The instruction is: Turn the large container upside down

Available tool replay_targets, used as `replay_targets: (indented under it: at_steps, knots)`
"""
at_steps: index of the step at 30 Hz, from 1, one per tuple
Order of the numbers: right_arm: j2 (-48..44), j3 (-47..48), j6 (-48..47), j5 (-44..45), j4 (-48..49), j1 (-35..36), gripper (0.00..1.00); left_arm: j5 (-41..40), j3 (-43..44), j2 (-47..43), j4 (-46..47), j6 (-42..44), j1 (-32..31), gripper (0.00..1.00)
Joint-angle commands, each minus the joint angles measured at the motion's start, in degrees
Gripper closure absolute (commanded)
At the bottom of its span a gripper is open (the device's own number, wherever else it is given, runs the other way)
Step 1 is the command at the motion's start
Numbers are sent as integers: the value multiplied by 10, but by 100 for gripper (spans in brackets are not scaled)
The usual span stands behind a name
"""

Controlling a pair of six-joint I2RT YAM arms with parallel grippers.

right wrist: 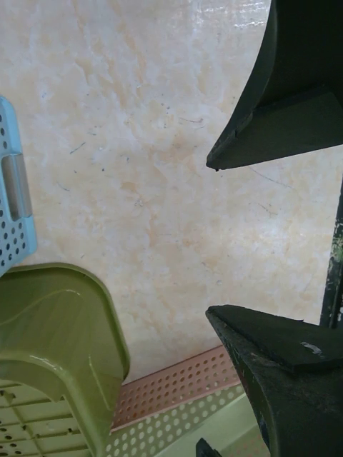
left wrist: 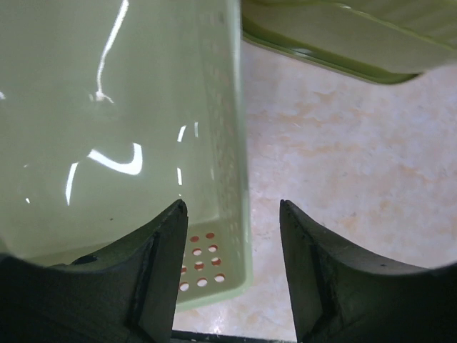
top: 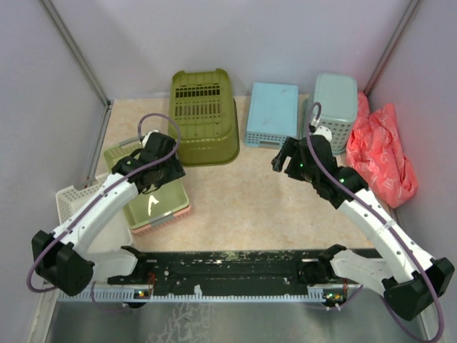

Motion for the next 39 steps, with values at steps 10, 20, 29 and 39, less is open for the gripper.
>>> replay_targets:
  at_steps: [10,20,29,39]
  knots:
    - [-58,24,-23,72,-9,-3,25,-63,-54,64,110,-28,-3,69]
    - [-51,20,-27,61,-6,-3,25,-79,-28,21,95,-1,-3,28]
    - [-48,13,-19,43,-13,-3,26,-122,-23,92,107,4,-2,42]
    - [-72,10,-15,61,-31,-3,26,-120,10,82,73,2,-1,81]
